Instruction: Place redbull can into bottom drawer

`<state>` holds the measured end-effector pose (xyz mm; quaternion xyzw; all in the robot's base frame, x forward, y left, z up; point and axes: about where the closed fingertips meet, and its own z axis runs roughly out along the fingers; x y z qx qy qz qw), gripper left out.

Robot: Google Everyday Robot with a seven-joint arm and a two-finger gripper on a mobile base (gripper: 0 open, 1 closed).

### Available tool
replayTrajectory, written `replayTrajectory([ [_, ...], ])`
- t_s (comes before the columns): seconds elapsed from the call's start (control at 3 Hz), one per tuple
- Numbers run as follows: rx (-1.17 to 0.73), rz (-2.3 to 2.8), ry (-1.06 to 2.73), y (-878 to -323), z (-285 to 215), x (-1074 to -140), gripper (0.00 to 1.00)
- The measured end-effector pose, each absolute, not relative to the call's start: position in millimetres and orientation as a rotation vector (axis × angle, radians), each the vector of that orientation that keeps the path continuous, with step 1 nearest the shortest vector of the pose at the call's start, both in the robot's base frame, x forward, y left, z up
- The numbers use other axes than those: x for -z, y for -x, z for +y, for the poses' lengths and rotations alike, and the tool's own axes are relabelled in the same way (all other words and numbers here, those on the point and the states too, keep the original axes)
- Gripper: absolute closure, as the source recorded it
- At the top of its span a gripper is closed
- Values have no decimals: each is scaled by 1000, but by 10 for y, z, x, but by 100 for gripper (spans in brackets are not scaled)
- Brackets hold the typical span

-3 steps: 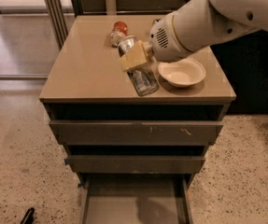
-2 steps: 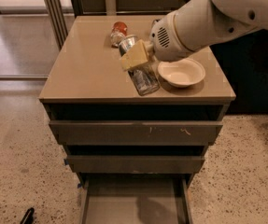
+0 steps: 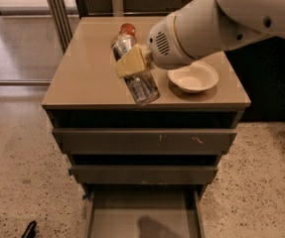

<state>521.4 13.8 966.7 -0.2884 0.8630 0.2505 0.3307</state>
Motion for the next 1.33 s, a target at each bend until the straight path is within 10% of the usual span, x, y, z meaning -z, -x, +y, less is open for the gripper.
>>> replayTrajectory([
  [1.33, -599, 2668, 454, -4260, -256, -7297, 100],
])
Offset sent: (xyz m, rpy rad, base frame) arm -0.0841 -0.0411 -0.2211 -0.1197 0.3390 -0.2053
